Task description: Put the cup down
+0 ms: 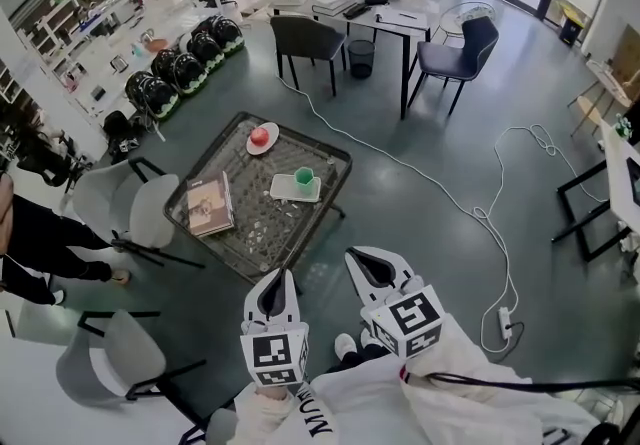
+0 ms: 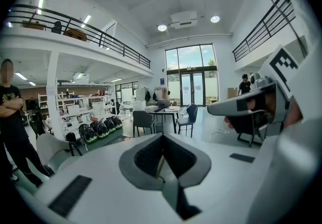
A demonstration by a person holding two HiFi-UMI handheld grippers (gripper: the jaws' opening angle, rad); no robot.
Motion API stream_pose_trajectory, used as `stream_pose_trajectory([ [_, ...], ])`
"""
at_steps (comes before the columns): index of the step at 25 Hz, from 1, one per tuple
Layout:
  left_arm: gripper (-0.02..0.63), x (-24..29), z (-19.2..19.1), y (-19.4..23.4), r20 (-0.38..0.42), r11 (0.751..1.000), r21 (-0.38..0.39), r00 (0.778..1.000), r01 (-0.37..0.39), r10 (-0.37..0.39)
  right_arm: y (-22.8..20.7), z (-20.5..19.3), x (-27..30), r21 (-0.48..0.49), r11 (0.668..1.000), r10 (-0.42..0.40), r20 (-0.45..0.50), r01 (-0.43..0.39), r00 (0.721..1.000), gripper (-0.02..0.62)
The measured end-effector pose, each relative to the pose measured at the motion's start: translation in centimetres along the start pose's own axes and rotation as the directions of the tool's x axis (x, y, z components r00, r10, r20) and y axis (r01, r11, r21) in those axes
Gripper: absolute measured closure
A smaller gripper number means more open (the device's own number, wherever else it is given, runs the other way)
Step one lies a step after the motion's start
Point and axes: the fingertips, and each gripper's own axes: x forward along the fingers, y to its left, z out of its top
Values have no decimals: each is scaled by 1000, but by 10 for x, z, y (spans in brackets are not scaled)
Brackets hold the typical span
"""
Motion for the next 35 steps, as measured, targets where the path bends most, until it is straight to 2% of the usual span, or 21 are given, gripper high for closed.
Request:
stream_pose_trajectory([
  [9,597,10,2,-17,-10,1000,-6,1000,-12,12,-15,-1,-6,14,1000,4,6,-4,1000,591],
  [15,597,8,5,-16,14,1000,-20,1000,-24,24,-12,-4,-5,7,1000,24,-5,-24,1000,591],
  [35,597,5,0,-21,-13,1000,-8,1000,-27,27,-13,-6,-8,8,999,33,-7,-33,999,591],
])
